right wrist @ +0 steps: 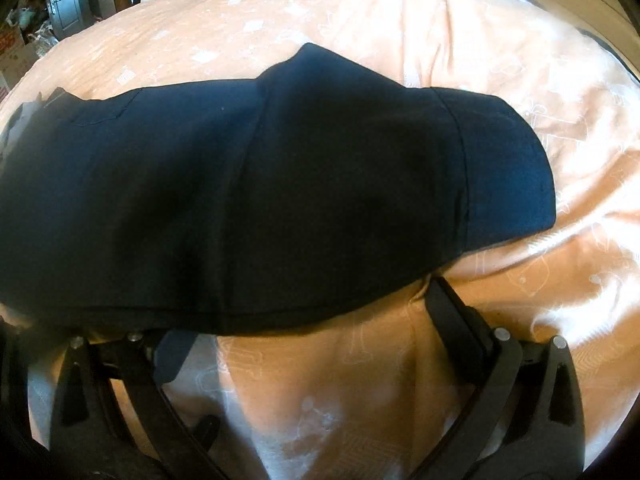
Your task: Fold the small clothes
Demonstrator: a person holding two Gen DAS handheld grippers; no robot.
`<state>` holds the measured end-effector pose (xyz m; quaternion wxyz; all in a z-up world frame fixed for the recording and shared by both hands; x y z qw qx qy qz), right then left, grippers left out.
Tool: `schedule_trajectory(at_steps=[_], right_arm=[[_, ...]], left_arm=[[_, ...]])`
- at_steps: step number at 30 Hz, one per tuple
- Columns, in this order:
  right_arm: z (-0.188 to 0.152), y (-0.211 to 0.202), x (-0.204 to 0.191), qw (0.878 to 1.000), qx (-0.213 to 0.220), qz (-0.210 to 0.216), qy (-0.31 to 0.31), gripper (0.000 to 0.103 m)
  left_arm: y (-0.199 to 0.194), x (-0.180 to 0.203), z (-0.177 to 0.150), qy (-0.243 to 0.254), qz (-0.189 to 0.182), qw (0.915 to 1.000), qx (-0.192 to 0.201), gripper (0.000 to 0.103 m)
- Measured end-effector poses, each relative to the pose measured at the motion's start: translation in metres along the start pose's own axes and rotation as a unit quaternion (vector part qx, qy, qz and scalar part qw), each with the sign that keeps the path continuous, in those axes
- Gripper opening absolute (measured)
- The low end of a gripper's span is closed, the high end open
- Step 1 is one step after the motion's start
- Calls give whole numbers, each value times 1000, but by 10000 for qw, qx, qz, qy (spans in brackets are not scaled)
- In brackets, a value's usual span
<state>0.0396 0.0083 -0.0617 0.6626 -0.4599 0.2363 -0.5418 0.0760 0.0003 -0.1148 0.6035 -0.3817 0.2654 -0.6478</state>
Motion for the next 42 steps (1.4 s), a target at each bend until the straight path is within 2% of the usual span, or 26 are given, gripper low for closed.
schedule_trajectory(at_steps=[27, 37, 40, 42], right_arm=[[0, 0, 0, 10000, -10, 6, 2, 103], [10, 4, 1, 9999, -104, 48, 33, 103], [14, 0, 6, 9984, -318, 364, 289, 103], [18, -9, 8, 9934, -334, 901, 622, 103]], left_arm=[[1, 0, 1, 13, 15, 10000, 23, 103], [8, 0, 7, -22, 312, 9995, -29, 103], [9, -3, 12, -54, 136, 9995, -291, 103], [3, -6, 13, 84, -357, 9973, -636, 103]])
Point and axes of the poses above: each gripper's, at about its wrist camera, not at the fingertips, and y roughly the way its jaws point, x to its right, z to its top, the point moved 7 cm from there along y, roughly the way its jaws point, and after that the axes turned 9 degrees about -y, right-handed, at the moved point
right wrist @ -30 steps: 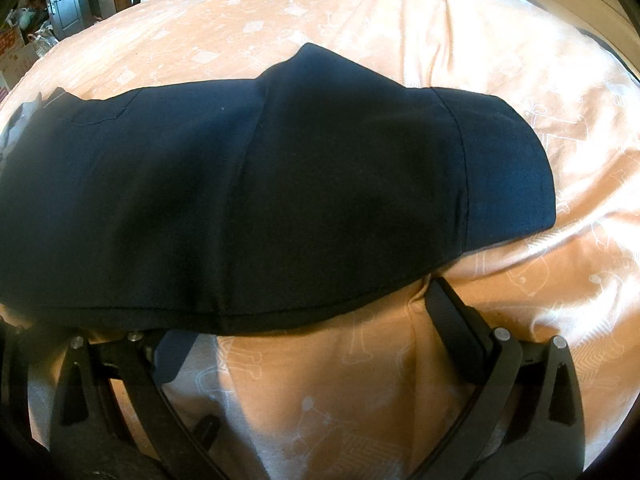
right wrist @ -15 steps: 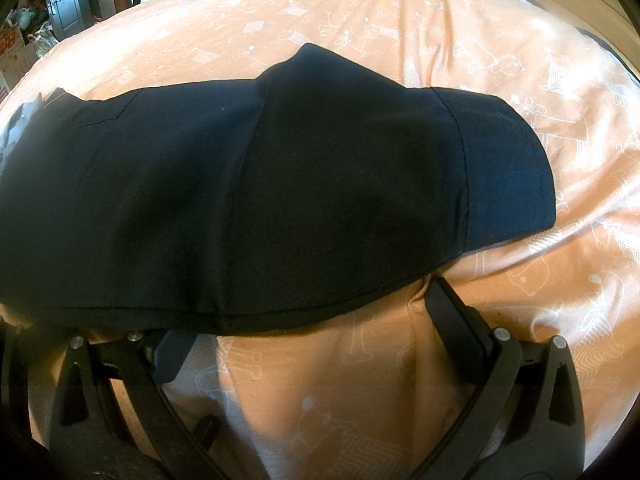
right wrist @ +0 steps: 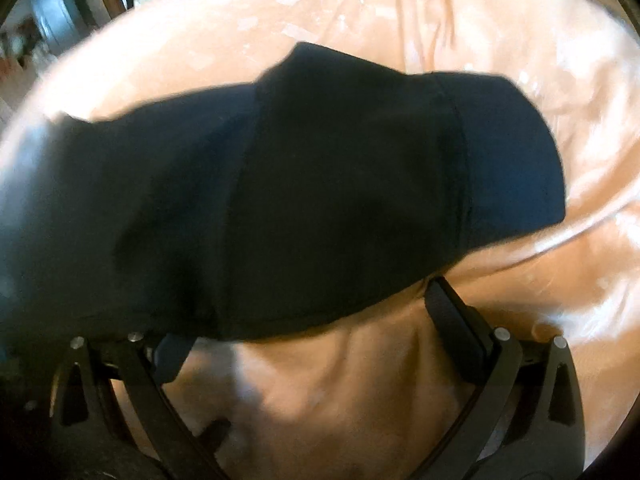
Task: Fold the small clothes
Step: 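Raise both tools and move them over the spread navy shirt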
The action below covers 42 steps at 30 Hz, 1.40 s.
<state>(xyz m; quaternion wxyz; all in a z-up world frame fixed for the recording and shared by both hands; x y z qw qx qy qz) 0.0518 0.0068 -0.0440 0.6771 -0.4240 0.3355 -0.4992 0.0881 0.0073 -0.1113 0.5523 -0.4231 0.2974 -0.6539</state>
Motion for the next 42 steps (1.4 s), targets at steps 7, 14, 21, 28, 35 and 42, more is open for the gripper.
schedule_trajectory(at_steps=[7, 14, 21, 28, 35, 42], right_arm=[[1, -86, -9, 9648, 1787, 1063, 1610, 103], [-18, -194, -88, 9557, 2777, 596, 773, 103], [-49, -338, -163, 9311, 3615, 206, -436, 103], [-82, -487, -222, 7987, 5932, -836, -565, 103], [-74, -434, -280, 8586, 4954, -704, -1117, 103], [-77, -377, -307, 9020, 4083, -292, -1371, 103]], left_arm=[[-54, -18, -20, 784, -1038, 9892, -672, 103], [-170, -74, -33, 920, -1589, 9824, 332, 103], [-347, -196, -10, 355, -1799, 9664, 1799, 103], [-578, -318, 0, -317, -1801, 8780, 4423, 103], [-627, -434, -60, -918, -1636, 8361, 5155, 103], [-540, -481, -89, -963, -1066, 8995, 4128, 103]])
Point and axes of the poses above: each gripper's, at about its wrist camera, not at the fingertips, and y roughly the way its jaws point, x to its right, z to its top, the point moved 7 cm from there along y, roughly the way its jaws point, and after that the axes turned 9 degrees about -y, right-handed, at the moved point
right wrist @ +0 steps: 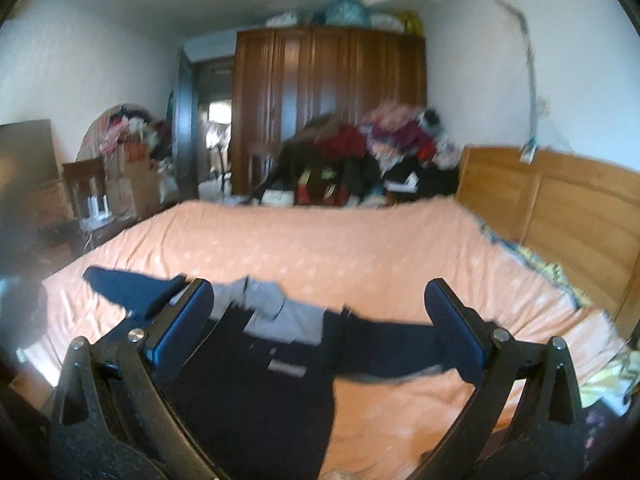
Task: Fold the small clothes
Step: 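Raise both tools and move them over the spread navy shirt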
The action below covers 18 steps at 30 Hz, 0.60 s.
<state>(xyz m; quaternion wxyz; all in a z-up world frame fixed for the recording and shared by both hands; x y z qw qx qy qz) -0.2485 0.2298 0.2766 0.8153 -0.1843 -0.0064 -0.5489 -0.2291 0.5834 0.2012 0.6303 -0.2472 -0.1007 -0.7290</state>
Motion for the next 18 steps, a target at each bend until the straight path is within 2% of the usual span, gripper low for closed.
schedule_trajectory(at_steps=[3, 5, 7, 9, 11, 12, 14, 16, 17, 18], right_arm=[[-23, 7, 3, 9990, -355, 203, 192, 103], [-45, 16, 3, 9964, -680, 282, 429, 103], [-81, 34, -4, 9863, -1203, 663, 916, 103], [-124, 49, -16, 9710, -1817, 926, 1246, 103], [-164, 59, -34, 9476, -2299, 1432, 1695, 103], [-191, 64, -51, 9292, -2651, 1784, 1857, 103], [-231, 68, -79, 9096, -3237, 2022, 1641, 101], [-266, 63, -102, 8822, -3822, 2243, 1592, 99], [-284, 57, -113, 8654, -4111, 2359, 1624, 99], [-303, 48, -127, 8402, -4497, 2544, 1645, 99]], left_arm=[[31, -15, -43, 144, 357, 9974, -610, 103], [45, -25, -68, 148, 355, 9948, -948, 103], [59, -29, -90, 37, 280, 9915, -1270, 103], [61, -21, -104, 2, 125, 9904, -1374, 103], [64, -11, -107, 7, 18, 9904, -1381, 103], [65, -6, -105, -15, -62, 9905, -1373, 103], [67, -2, -104, -73, -188, 9904, -1368, 103], [61, 11, -97, -49, -247, 9908, -1329, 103], [60, 12, -98, -37, -264, 9910, -1315, 103], [60, 13, -94, -46, -274, 9912, -1296, 103]])
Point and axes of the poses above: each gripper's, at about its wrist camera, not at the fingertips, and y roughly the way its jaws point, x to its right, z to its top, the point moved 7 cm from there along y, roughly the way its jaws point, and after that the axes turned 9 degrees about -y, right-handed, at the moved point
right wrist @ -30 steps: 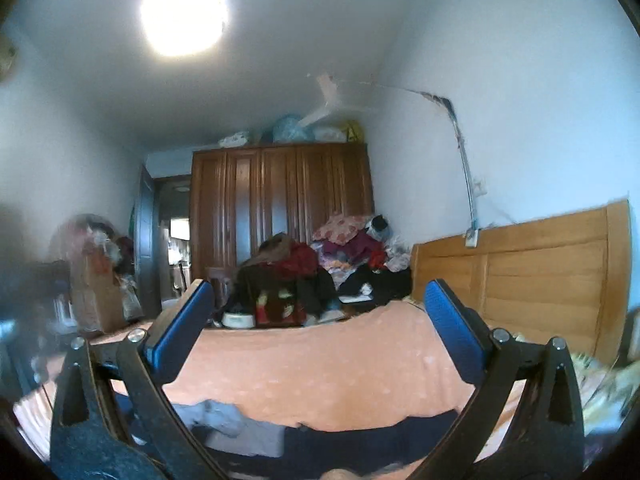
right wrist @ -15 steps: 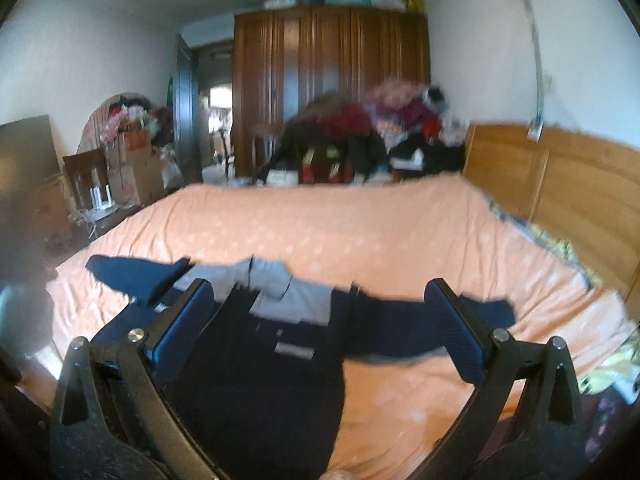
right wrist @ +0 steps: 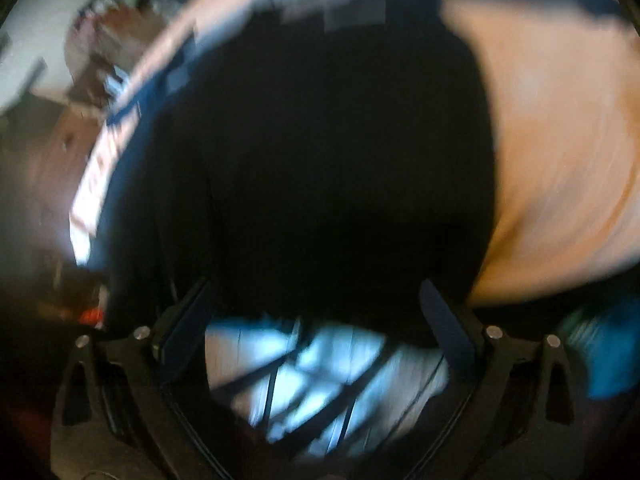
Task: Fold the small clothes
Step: 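Raise both tools and move them over the spread navy shirt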
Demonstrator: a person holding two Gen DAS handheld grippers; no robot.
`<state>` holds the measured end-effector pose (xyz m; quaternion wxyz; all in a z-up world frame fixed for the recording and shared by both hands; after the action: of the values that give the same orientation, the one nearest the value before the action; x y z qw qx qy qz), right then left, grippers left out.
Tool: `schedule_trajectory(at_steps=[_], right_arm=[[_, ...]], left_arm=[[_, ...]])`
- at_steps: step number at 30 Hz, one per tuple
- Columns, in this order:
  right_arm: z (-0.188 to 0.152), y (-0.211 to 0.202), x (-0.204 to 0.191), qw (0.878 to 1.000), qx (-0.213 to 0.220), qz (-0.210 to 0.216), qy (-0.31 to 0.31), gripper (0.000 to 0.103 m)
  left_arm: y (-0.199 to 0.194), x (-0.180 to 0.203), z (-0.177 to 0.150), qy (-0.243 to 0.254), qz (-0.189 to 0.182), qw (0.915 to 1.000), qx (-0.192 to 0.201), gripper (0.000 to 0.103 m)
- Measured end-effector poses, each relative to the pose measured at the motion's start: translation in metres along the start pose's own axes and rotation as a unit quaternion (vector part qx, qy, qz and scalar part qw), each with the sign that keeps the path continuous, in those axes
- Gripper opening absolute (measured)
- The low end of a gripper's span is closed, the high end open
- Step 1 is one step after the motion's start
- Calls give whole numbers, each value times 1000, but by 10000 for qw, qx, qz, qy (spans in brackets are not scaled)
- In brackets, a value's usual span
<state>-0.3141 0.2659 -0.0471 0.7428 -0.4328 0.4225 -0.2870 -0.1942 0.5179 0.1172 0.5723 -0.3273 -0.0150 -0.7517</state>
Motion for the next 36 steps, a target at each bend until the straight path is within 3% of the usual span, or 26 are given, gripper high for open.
schedule_trajectory(at_steps=[3, 4, 8, 10, 12, 14, 16, 18, 20, 22, 25, 27, 31, 33, 36], right_arm=[[-62, 44, -8, 9853, -1653, 339, 279, 96], [-69, 43, -10, 9844, -1715, 316, 232, 94], [-50, 13, -14, 9945, -949, 388, 190, 94], [-24, -15, -14, 9993, -187, 328, 76, 94], [7, -38, -19, 9962, 582, 636, 159, 94], [31, -38, -20, 9913, 847, 976, 270, 95], [46, -15, -21, 9901, 729, 1182, 184, 94], [56, 15, -23, 9944, 326, 998, -133, 94], [54, 39, -23, 9931, -190, 1127, -246, 94], [38, 57, -19, 9904, -844, 1089, -141, 94], [-13, 90, 4, 9787, -1964, 593, -14, 94], [-48, 99, 6, 9707, -2368, 393, -36, 95], [-101, 125, -32, 9656, -2405, 980, -143, 94], [-105, 132, -42, 9721, -2082, 1079, -96, 94], [-85, 121, -40, 9851, -1439, 939, -76, 94]], left_arm=[[-5, -4, 0, -101, -34, 9999, 10, 103], [-5, -8, 0, -153, -35, 9999, 12, 103], [-2, -19, -4, -306, 18, 9995, -34, 103], [-1, -23, -5, -317, 83, 9994, -70, 103], [-6, -26, -1, -447, 39, 9990, -58, 103], [-12, -26, 3, -531, -45, 9986, -33, 103], [-17, -21, 6, -562, -141, 9983, -29, 103], [-21, -13, 7, -647, -340, 9973, -54, 103], [-24, -5, 6, -710, -525, 9960, -101, 103], [-27, 2, 6, -775, -685, 9945, -135, 103], [-32, 6, 7, -890, -875, 9921, -127, 103], [-32, 3, 7, -935, -859, 9919, -100, 103], [-27, -10, 2, -1079, -773, 9911, -90, 103], [-19, -21, -4, -1161, -624, 9912, -138, 103], [2, -40, -17, -1094, -171, 9935, -259, 103]])
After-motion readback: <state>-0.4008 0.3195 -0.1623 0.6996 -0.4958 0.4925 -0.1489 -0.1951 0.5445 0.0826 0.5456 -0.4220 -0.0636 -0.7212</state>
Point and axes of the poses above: each gripper's, at about its wrist camera, not at the fingertips, and y roughly the way its jaws point, x to its right, z to its top, the point moved 7 cm from there along y, roughly the way its jaws point, and after that the axes turned 9 degrees about -y, right-handed, at the moved point
